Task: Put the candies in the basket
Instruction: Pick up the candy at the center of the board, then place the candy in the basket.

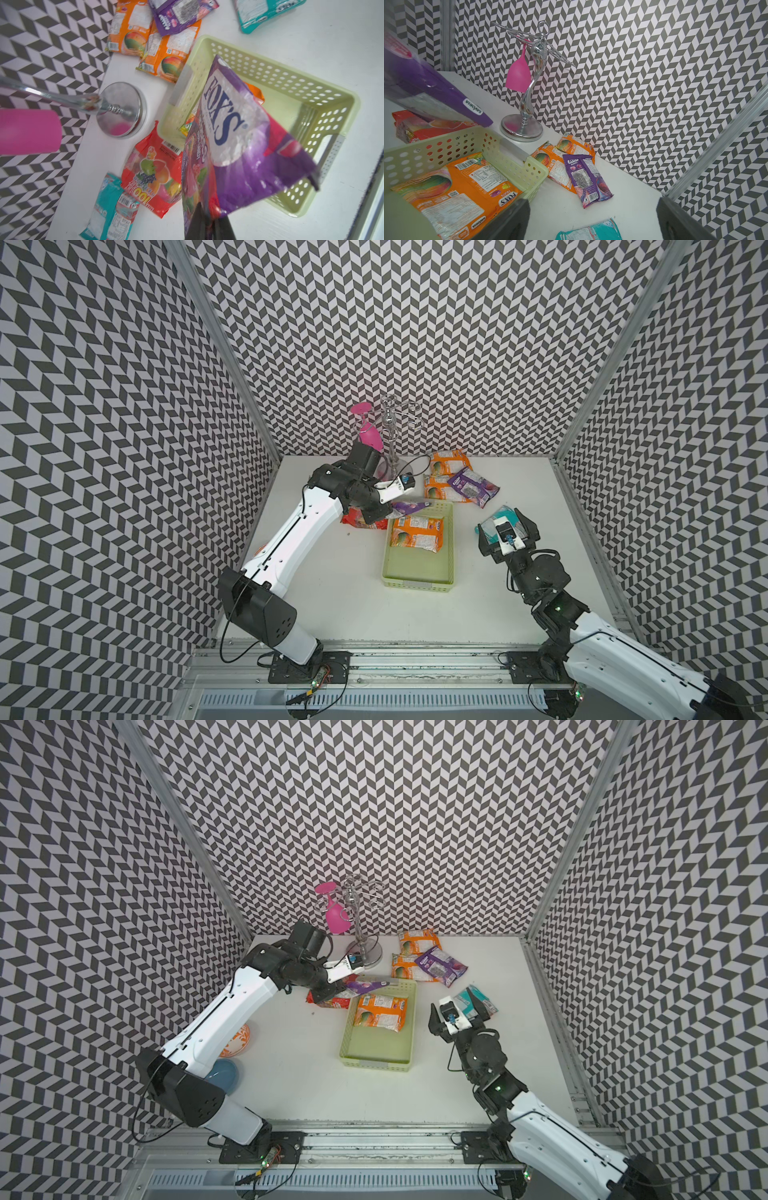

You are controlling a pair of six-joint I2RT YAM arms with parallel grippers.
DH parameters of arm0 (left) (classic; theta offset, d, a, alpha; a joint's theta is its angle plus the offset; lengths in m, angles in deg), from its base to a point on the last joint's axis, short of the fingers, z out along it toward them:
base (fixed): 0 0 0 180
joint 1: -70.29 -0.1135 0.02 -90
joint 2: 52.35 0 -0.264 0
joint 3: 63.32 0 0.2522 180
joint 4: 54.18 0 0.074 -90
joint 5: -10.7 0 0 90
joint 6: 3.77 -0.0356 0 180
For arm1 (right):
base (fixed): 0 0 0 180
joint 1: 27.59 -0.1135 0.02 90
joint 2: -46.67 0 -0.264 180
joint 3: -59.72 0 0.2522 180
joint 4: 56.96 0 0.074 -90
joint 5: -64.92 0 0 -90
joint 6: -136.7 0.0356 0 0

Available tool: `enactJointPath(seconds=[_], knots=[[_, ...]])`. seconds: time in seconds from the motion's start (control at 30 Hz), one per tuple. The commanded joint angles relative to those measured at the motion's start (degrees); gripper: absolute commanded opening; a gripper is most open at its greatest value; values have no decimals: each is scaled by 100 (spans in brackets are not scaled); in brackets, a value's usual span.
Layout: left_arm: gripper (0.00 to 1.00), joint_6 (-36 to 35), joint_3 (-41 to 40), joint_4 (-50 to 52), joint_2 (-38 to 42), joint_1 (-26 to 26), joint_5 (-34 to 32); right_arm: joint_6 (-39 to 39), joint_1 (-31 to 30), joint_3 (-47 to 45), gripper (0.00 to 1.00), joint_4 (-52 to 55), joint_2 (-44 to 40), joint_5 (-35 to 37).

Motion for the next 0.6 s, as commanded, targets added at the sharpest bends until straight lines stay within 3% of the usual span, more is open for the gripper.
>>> enactJointPath(seconds=[0.0,0.33,0.57], knots=[[0,341,-123,-5,185,216,283,11,36,-20,99,-339,-15,18],[0,544,-379,160,101,499,5,13,68,-63,99,-367,-22,14],[0,546,-671,342,111,539,268,24,72,-63,99,-354,-23,-12]])
